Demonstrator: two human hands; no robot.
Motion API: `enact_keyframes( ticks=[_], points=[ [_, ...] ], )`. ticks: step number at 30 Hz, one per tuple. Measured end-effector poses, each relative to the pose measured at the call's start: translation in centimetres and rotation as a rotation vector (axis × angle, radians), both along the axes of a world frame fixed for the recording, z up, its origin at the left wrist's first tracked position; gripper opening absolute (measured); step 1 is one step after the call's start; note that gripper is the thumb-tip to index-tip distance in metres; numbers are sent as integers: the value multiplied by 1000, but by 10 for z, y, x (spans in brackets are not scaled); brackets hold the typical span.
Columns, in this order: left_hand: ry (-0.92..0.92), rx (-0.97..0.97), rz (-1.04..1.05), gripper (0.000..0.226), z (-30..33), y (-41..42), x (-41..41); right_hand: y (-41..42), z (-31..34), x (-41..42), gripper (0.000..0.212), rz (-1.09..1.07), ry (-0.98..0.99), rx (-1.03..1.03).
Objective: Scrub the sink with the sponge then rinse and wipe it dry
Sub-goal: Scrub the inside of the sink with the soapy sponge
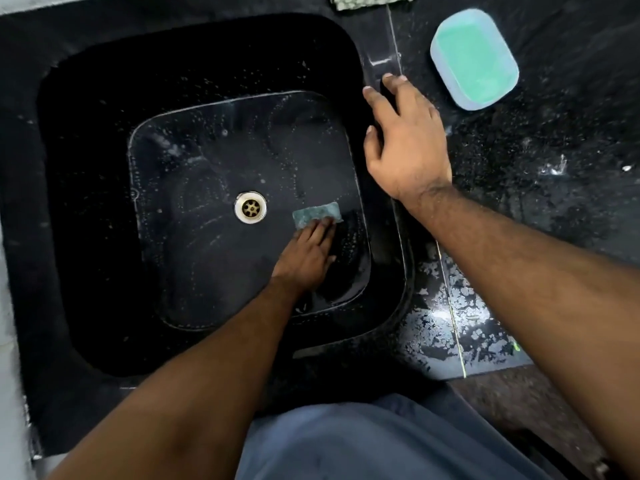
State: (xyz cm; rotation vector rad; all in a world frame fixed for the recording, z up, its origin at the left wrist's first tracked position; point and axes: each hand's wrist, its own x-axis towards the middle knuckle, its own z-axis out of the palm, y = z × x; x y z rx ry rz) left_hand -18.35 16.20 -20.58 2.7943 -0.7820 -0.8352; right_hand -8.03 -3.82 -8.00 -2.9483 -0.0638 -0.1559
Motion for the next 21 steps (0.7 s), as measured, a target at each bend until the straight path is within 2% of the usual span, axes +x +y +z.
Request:
enact_keyframes(
  ticks=[5,8,11,13,15,18,21],
  points=[
    [-8,-49,163,68,1,-7,8,0,0,0,57,-12,0,-4],
    [-15,-57,149,63,5,-8,6,0,0,1,57,-14,1,-18],
    [-38,-186,-58,54,16,-13,-17,1,1,1,57,-15,5,-27],
    [-22,-225,-191,56,17,-14,-23,0,1,0,57,-20,-1,-27],
    [18,-160,-108,64,13,-20,-7,0,1,-1,57,-17,-12,-32],
    [31,-93,163,69,12,-37,20,1,3,1,57,-9,6,-32],
    [28,-114,17,68,16,-37,5,0,2,0,57,-15,-2,-36]
  ],
)
